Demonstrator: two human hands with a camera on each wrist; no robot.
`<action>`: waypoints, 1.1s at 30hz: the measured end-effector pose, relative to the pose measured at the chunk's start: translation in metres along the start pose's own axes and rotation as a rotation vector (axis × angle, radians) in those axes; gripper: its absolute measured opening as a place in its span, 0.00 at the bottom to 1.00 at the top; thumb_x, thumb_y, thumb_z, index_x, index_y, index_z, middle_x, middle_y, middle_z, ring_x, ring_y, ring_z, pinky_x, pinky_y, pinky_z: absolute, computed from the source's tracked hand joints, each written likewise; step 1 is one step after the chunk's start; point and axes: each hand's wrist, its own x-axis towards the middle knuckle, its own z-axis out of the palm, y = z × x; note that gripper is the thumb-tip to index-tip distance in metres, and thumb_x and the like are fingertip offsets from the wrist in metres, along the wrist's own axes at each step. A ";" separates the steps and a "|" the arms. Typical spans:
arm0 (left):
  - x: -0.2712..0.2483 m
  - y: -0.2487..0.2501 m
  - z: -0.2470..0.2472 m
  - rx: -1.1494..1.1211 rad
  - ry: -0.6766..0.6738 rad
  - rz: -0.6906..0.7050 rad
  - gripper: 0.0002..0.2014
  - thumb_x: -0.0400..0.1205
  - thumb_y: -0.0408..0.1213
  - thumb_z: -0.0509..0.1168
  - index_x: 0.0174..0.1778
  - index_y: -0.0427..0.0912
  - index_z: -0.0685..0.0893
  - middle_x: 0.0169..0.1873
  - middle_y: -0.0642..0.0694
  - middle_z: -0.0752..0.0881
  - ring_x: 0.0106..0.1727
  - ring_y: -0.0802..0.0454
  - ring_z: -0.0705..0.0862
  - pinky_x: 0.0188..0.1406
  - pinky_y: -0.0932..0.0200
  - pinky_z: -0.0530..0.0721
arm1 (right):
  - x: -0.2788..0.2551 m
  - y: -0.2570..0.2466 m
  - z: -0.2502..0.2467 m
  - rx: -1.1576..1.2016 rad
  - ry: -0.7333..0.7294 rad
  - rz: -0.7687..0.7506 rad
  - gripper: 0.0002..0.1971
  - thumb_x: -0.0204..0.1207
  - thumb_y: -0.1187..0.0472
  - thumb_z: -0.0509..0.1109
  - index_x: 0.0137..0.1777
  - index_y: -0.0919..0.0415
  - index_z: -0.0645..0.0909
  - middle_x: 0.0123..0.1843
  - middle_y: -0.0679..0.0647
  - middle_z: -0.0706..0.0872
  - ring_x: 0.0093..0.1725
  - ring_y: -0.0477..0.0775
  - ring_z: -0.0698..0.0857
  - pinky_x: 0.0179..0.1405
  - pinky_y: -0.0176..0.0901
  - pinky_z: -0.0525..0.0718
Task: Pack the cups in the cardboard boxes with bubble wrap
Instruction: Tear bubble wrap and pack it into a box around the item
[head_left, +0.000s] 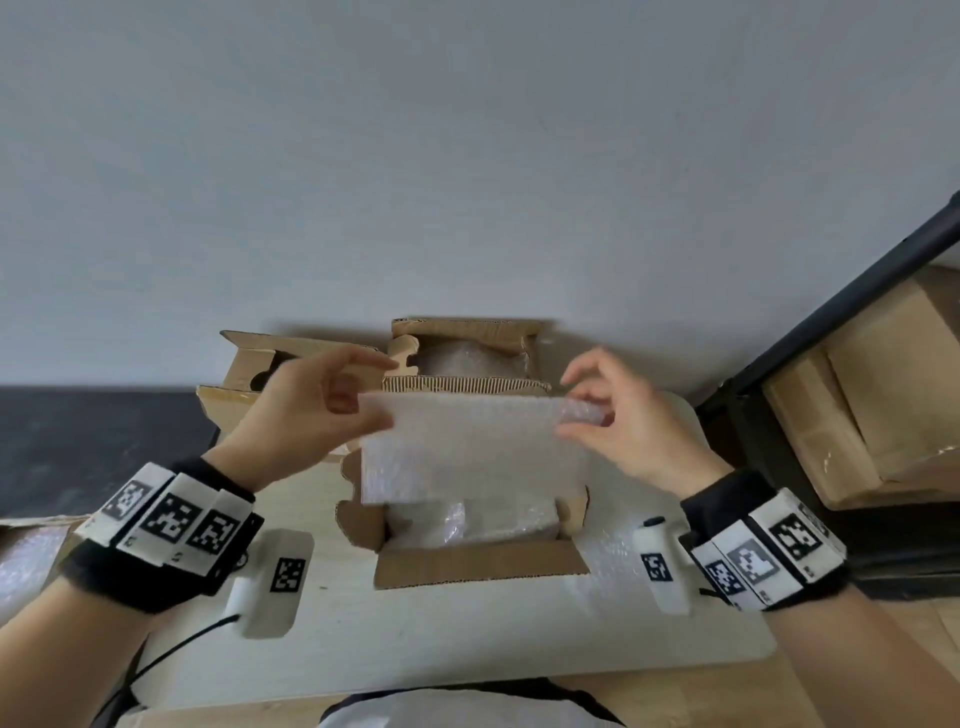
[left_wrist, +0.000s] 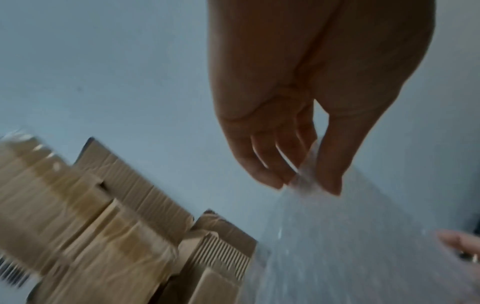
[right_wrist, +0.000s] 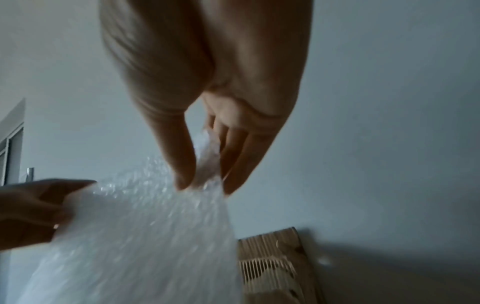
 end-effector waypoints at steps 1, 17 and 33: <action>0.001 0.002 0.000 0.028 0.063 0.090 0.14 0.70 0.25 0.76 0.43 0.49 0.88 0.36 0.48 0.89 0.37 0.59 0.87 0.44 0.68 0.84 | 0.001 -0.003 -0.002 -0.028 0.103 -0.056 0.16 0.70 0.65 0.78 0.52 0.50 0.76 0.43 0.43 0.87 0.45 0.34 0.85 0.43 0.20 0.77; -0.043 -0.068 0.056 0.965 -0.466 0.393 0.18 0.47 0.33 0.86 0.24 0.53 0.86 0.45 0.49 0.91 0.45 0.51 0.90 0.49 0.48 0.88 | -0.048 0.039 0.081 -0.974 -0.328 -0.340 0.12 0.56 0.67 0.83 0.38 0.58 0.86 0.36 0.51 0.88 0.33 0.49 0.87 0.26 0.38 0.84; -0.023 -0.082 0.087 1.039 -0.510 0.093 0.29 0.77 0.50 0.69 0.73 0.50 0.70 0.73 0.46 0.71 0.67 0.46 0.77 0.62 0.51 0.78 | -0.003 0.047 0.083 -0.679 -0.710 0.120 0.35 0.73 0.52 0.74 0.78 0.54 0.64 0.74 0.57 0.71 0.65 0.61 0.79 0.57 0.53 0.81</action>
